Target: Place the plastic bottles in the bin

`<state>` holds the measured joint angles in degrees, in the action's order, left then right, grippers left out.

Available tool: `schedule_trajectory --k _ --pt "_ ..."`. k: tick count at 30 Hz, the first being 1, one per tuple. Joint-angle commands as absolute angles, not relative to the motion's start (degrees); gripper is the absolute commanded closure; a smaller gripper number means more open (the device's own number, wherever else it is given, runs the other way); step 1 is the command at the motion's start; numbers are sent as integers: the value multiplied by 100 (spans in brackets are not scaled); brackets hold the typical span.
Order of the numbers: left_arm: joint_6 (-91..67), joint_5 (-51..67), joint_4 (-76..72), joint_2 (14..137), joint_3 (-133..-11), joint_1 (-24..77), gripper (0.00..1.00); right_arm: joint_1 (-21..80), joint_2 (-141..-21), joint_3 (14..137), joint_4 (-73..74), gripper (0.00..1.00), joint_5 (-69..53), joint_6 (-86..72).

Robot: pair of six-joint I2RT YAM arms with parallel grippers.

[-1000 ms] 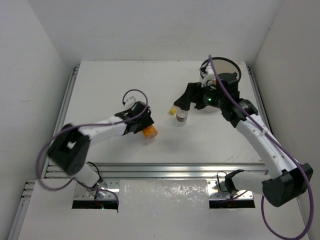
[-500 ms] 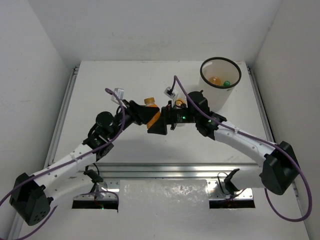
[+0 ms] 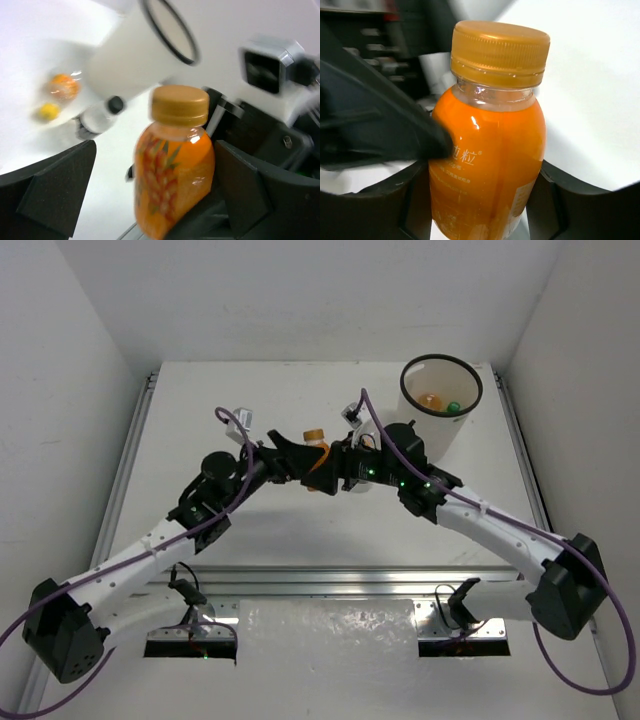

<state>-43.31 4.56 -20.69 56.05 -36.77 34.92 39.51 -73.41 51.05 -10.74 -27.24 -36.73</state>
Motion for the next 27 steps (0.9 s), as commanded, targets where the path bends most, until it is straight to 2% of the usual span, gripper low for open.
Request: schedule_trajectory --k 1,2,3,5,10,14,15,16,17,19,20,21,27 --pt "-4558 -1983 317 5423 -5100 3524 0 3798 -6873 5981 119 100 -752 -2919" --pt "-4736 -2447 1674 5449 -5376 3516 0 3692 -6899 6255 619 100 -242 -2796" --pt "-4824 -2835 2114 5519 -5596 3498 0 3517 -6969 6545 1581 100 511 -2795" --pt "-4843 -3269 2844 5546 -5949 3489 0 2754 -7215 7179 2491 100 825 -2847" --pt "-4360 -2796 2752 5528 -5731 3489 0 1365 -8073 8424 3251 99 1247 -2629" --pt "-3798 -1944 2207 5931 -5651 3507 0 1020 -9016 9481 3804 94 1660 -2312" --pt "-3527 -1716 2049 6020 -5651 3507 0 993 -9192 9701 3910 89 1792 -2251" --pt "-3420 -1305 1769 6108 -5669 3516 0 924 -9359 10086 4024 79 1871 -2180" --pt "-3254 -1048 1567 6274 -5686 3559 0 888 -9621 10255 4269 38 2037 -2180" --pt "-2875 -511 1065 6511 -5721 3691 0 835 -9816 10581 4481 10 2196 -2214" --pt "-2778 -458 942 6591 -5756 3735 0 835 -9826 10634 4500 3 2258 -2224" --pt "-2586 -448 758 6688 -5844 3788 0 826 -9817 10678 4500 1 2285 -2215" --pt "-2110 -413 633 7908 -6740 3981 0 835 -9406 10522 4693 1 2145 -2364"
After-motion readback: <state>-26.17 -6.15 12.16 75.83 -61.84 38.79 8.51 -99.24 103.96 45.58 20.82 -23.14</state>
